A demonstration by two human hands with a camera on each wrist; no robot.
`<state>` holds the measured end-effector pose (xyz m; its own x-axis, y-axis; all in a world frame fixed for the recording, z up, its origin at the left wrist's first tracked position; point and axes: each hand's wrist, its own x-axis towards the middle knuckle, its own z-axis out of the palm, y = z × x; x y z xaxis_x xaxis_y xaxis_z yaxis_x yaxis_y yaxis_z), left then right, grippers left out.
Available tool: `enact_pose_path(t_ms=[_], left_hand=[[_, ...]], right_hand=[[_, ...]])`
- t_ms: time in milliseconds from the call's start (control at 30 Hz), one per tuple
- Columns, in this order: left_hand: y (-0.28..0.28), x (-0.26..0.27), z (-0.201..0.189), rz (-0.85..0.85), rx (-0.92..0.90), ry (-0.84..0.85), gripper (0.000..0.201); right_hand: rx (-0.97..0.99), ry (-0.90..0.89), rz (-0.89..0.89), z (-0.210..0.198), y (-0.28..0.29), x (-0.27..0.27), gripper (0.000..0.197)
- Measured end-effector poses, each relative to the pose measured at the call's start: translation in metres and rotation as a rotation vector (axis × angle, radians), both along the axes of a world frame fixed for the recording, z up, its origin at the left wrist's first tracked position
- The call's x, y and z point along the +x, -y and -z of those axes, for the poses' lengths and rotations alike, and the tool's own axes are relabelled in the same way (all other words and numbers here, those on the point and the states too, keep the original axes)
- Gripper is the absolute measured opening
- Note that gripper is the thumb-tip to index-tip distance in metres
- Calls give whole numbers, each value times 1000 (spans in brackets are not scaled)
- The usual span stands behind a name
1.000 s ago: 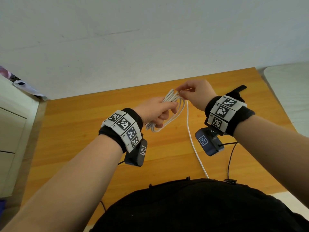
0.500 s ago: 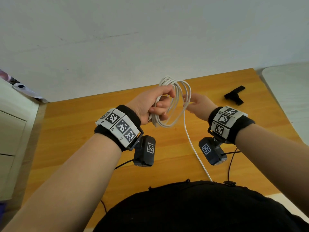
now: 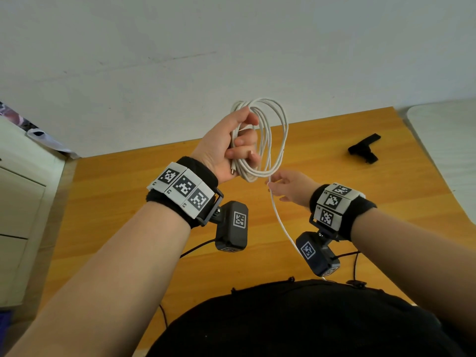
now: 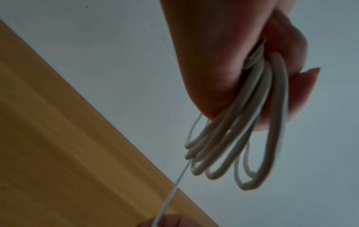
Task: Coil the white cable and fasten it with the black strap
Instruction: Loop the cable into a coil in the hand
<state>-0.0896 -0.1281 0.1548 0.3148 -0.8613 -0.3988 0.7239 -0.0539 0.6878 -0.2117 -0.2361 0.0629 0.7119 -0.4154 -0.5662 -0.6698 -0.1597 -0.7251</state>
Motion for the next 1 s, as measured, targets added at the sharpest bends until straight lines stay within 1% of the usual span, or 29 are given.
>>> enact_pose_path(t_ms=[100,200,233,300,367,433,533,633,733,867,933,1000], left_hand=[[1,0,0,-66,-10,-16,31],[1,1,0,-134,-18,-20,31],[1,2,1,-156,-17,-14,31],[1,3,2,-199,-13,0,30],[1,5,4,-241,-6,31,29],[2,5,7,-269,10,88,27],[4,6,12,-287,56,186,22],[6,5,16,-291,109,252,18],[8,4,18,-289,168,318,11],[8,0,20,-237,219,470,11],[7,-2,22,-189,252,564,9],[5,-4,25,-138,286,667,9]], right_hand=[[66,4,2,2,-6,1,13],[131,-22,-56,7,-11,-2,8],[146,-35,-72,8,-11,-4,8],[139,-73,-110,9,-13,-8,15],[68,-103,-183,7,-16,-10,27],[-94,-129,-312,0,-18,-11,35],[-367,-153,-491,-17,-19,-6,33],[-558,-119,-585,-33,-20,-4,31],[-663,-16,-602,-42,-24,-4,33],[-684,164,-532,-50,-27,-2,33],[-693,192,-509,-55,-27,-2,31],[-714,177,-505,-59,-26,-1,29]])
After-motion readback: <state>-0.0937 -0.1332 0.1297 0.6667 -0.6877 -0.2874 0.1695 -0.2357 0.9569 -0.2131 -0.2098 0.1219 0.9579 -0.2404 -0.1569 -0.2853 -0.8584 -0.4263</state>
